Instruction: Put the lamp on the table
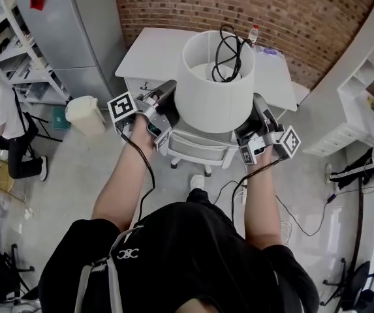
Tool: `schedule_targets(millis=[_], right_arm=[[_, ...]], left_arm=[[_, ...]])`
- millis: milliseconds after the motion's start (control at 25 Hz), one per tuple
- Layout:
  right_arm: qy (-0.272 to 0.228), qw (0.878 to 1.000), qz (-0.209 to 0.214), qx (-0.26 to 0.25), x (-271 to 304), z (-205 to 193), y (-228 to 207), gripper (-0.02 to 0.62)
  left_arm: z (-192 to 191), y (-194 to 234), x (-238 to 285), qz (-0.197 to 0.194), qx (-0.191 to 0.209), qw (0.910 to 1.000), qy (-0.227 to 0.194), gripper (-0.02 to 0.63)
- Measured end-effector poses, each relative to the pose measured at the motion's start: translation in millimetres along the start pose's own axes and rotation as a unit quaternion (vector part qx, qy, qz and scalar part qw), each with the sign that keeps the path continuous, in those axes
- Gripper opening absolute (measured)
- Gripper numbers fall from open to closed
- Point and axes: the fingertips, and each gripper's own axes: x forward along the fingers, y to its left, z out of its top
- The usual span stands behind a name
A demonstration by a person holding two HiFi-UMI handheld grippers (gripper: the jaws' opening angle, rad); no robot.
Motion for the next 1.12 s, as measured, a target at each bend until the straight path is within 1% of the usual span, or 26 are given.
schedule_targets(millis=[200,360,520,760,1000,1120], right_arm=[[0.015,1.000,-0.005,-0.001,37,42,-24,0.071],[0.020,1.000,-0.017,0.003,61,76,-50,0.071],[0.026,0.999,-0.023,0.009,88,115,-83,0.071],[0.034,0.999,-0.029,0.016,130,165,-116,0.071],[0.051,0.998,-0.042,0.012,165,204,-145,0.071],[0.053,0.997,-0.056,0.008,179,220,-164,0.071]], left_arm=[[27,17,49,0.007,-0.001,1.0000,-0.006,0.061],[46,37,87,0.020,-0.003,0.9998,-0.008,0.063],[68,57,129,0.029,0.006,0.9995,-0.010,0.063],[101,75,186,0.033,0.009,0.9993,-0.016,0.061],[128,94,231,0.028,0.012,0.9993,-0.022,0.063],[142,111,249,0.044,0.011,0.9988,-0.021,0.063]])
